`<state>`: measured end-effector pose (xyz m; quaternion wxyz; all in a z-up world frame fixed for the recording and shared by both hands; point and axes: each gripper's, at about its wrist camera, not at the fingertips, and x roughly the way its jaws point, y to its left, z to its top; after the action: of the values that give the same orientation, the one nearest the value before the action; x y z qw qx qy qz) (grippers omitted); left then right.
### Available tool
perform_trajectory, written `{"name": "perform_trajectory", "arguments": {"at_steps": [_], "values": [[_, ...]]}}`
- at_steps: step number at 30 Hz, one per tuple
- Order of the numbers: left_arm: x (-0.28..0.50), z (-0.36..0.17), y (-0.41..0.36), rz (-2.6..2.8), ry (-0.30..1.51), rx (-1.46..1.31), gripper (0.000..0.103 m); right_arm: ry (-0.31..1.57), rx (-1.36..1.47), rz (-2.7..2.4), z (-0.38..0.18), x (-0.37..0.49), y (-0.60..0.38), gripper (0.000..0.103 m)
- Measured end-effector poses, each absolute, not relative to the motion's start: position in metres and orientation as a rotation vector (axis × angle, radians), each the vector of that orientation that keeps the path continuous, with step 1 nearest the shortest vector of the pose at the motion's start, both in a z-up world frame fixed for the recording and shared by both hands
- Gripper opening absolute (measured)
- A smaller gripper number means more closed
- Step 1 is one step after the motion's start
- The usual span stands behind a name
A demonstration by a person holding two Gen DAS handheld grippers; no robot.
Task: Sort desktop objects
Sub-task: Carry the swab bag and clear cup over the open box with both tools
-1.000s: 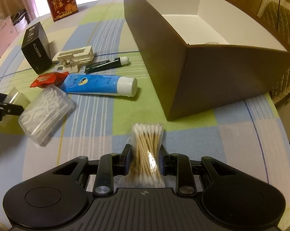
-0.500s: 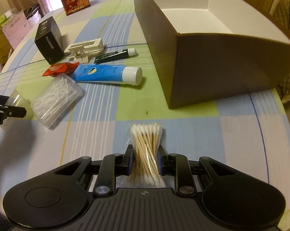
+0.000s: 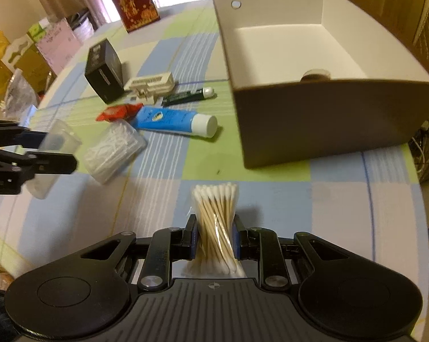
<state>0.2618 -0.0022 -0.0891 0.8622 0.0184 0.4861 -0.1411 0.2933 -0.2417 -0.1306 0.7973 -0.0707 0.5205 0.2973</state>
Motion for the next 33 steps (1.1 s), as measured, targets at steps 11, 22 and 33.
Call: {"name": "perform_trajectory", "arguments": {"at_steps": [11,22,33], "values": [[0.280,-0.056,-0.063,-0.388,0.924,0.044,0.047,1.029,-0.107,0.697,-0.075,0.308,-0.288,0.020],[0.315,-0.036,-0.107,-0.399,0.835,0.032,0.047,0.904,-0.099,0.702,-0.038,0.360,-0.320,0.020],[0.377,-0.030,-0.143,-0.389,0.790,0.005,0.047,0.848,-0.151,0.708,-0.039,0.440,-0.323,0.020]]}}
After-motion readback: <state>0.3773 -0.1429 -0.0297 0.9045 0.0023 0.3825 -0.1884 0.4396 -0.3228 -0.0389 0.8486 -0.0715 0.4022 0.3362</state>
